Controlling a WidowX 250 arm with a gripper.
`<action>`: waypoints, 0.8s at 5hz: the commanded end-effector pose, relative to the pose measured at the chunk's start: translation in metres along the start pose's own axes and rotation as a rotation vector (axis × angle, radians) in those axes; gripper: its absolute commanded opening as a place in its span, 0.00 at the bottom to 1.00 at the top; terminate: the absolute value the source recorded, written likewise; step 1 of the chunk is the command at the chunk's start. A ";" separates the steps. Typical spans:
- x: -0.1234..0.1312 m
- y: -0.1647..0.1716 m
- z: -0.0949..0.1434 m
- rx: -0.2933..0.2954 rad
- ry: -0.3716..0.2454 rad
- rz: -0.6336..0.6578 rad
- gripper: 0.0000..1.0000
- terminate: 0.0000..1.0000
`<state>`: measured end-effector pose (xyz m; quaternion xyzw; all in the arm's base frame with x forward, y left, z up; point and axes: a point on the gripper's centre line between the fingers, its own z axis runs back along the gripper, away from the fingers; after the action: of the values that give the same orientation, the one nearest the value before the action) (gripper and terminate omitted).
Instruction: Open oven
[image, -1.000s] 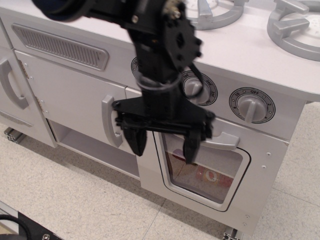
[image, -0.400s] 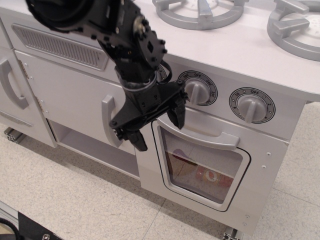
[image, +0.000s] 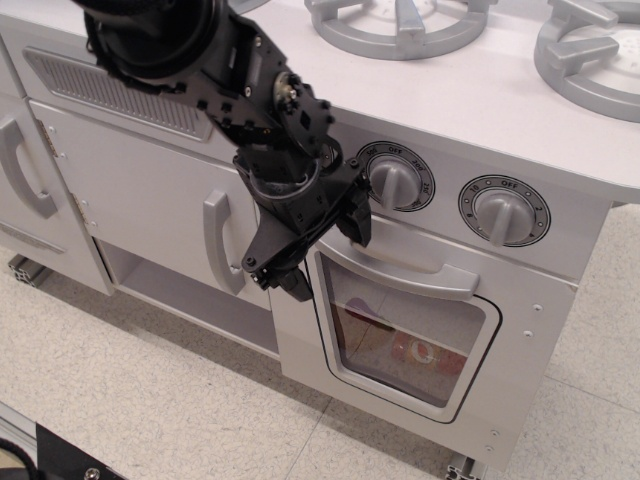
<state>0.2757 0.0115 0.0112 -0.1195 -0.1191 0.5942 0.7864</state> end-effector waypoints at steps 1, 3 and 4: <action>0.003 -0.003 -0.005 -0.026 0.050 0.053 1.00 0.00; -0.007 -0.006 -0.023 -0.025 0.099 0.023 1.00 0.00; -0.009 -0.002 -0.032 0.004 0.111 0.013 1.00 0.00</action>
<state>0.2828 -0.0019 -0.0214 -0.1457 -0.0636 0.5967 0.7866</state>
